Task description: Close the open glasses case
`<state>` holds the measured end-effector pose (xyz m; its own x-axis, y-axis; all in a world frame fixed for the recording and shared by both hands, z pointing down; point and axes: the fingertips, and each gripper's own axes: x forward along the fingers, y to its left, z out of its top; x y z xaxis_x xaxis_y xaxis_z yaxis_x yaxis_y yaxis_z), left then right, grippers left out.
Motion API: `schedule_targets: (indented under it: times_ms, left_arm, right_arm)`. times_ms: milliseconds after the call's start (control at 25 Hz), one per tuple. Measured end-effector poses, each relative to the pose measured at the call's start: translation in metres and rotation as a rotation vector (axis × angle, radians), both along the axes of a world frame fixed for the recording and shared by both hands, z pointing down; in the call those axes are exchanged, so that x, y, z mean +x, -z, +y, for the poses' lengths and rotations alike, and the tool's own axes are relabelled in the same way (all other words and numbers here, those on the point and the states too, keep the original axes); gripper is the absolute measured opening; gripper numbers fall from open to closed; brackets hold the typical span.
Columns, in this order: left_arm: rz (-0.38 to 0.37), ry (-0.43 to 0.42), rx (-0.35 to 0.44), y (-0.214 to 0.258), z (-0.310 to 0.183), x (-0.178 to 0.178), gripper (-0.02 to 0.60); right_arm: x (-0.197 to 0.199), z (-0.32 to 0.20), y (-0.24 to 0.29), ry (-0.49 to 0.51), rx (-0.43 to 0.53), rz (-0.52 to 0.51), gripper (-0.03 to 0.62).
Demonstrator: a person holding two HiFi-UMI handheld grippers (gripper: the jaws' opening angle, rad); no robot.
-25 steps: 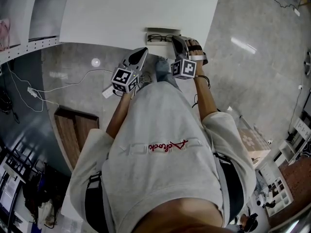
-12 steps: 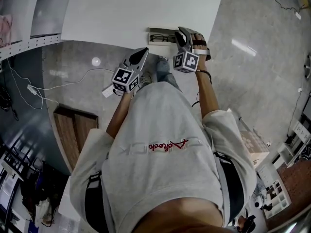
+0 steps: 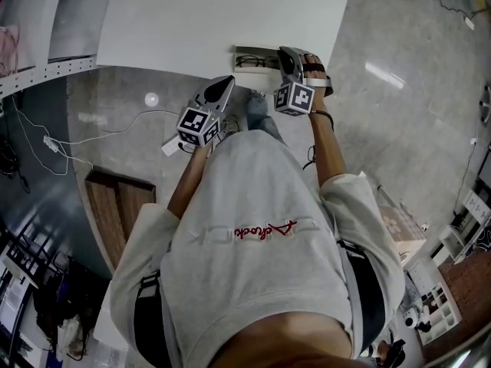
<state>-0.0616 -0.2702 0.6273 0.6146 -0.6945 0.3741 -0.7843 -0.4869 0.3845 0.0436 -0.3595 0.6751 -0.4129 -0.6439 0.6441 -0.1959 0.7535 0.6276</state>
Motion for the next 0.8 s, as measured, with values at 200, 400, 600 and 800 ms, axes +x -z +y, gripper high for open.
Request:
schedule_targets:
  times_ms: [200, 400, 600, 800]
  left_arm:
    - [0.008, -0.006, 0.006, 0.003, -0.001, 0.005, 0.023]
    - [0.01, -0.013, 0.016, 0.005, 0.001, 0.006, 0.023]
    - [0.012, -0.019, 0.018, 0.007, 0.003, 0.006, 0.023]
    - [0.003, -0.022, 0.019, 0.009, 0.005, 0.005, 0.023]
  right_arm:
    - [0.004, 0.015, 0.001, -0.011, -0.016, -0.019, 0.037]
    - [0.005, 0.04, -0.005, -0.002, -0.048, -0.016, 0.037]
    - [0.007, 0.064, -0.02, 0.001, -0.114, -0.001, 0.048]
    - [0.009, 0.08, -0.042, -0.003, -0.19, 0.018, 0.044]
